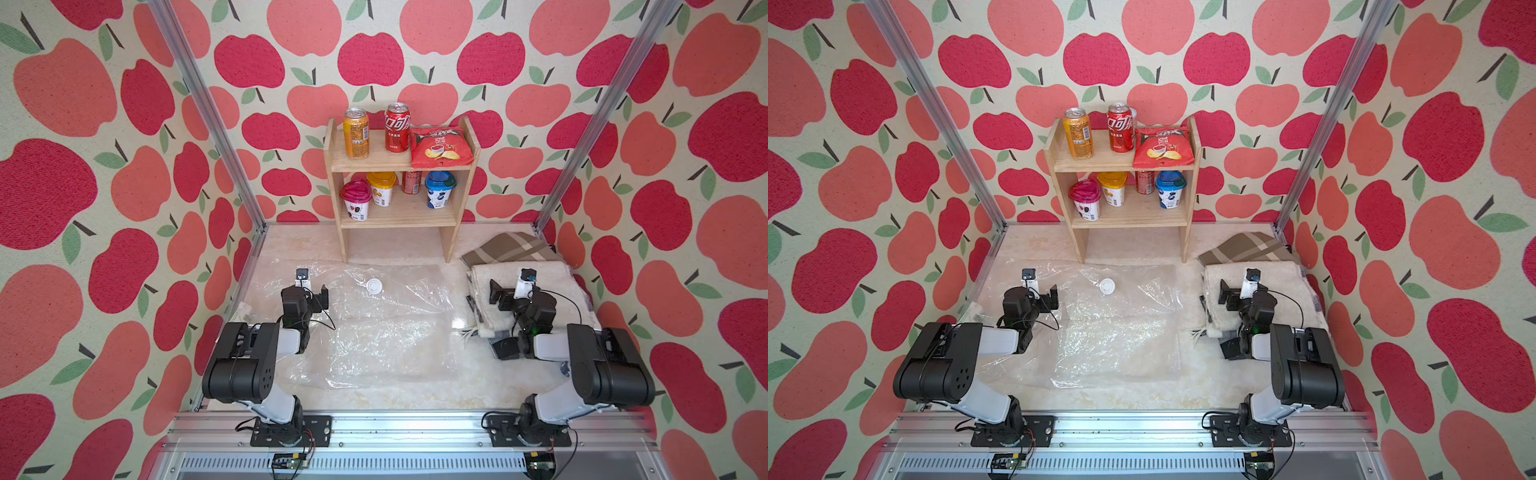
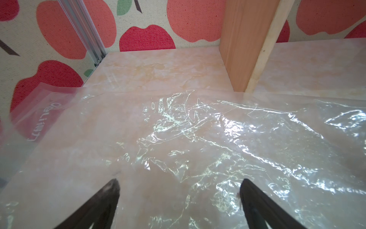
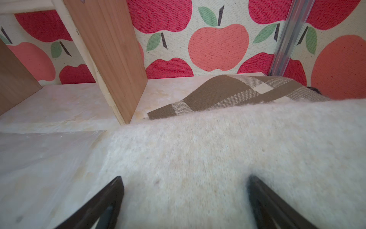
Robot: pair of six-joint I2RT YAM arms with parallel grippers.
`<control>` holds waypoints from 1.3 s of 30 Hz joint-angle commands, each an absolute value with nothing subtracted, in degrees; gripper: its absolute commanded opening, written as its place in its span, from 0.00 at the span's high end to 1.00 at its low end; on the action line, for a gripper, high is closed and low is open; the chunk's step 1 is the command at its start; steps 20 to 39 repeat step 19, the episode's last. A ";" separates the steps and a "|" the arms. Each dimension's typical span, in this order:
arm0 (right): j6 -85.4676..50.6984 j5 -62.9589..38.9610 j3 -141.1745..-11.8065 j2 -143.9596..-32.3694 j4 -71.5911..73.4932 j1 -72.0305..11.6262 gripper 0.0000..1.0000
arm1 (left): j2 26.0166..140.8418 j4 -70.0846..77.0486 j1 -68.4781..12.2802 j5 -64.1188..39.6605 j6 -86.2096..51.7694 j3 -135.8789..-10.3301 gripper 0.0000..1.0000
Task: Take the scarf out of the vacuum bag
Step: Reset both arms
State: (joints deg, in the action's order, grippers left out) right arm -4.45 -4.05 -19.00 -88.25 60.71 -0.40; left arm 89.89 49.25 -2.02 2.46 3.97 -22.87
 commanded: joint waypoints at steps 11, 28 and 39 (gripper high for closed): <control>-2.48 0.39 -19.47 -88.89 56.26 -2.73 0.00 | 89.71 48.52 -2.02 1.85 3.16 -23.03 0.03; -3.32 -2.53 -19.64 -88.83 55.74 -1.31 0.00 | 89.73 48.52 -2.03 1.83 3.17 -23.03 0.03; -3.32 -2.53 -19.64 -88.83 55.74 -1.31 0.00 | 89.73 48.52 -2.03 1.83 3.17 -23.03 0.03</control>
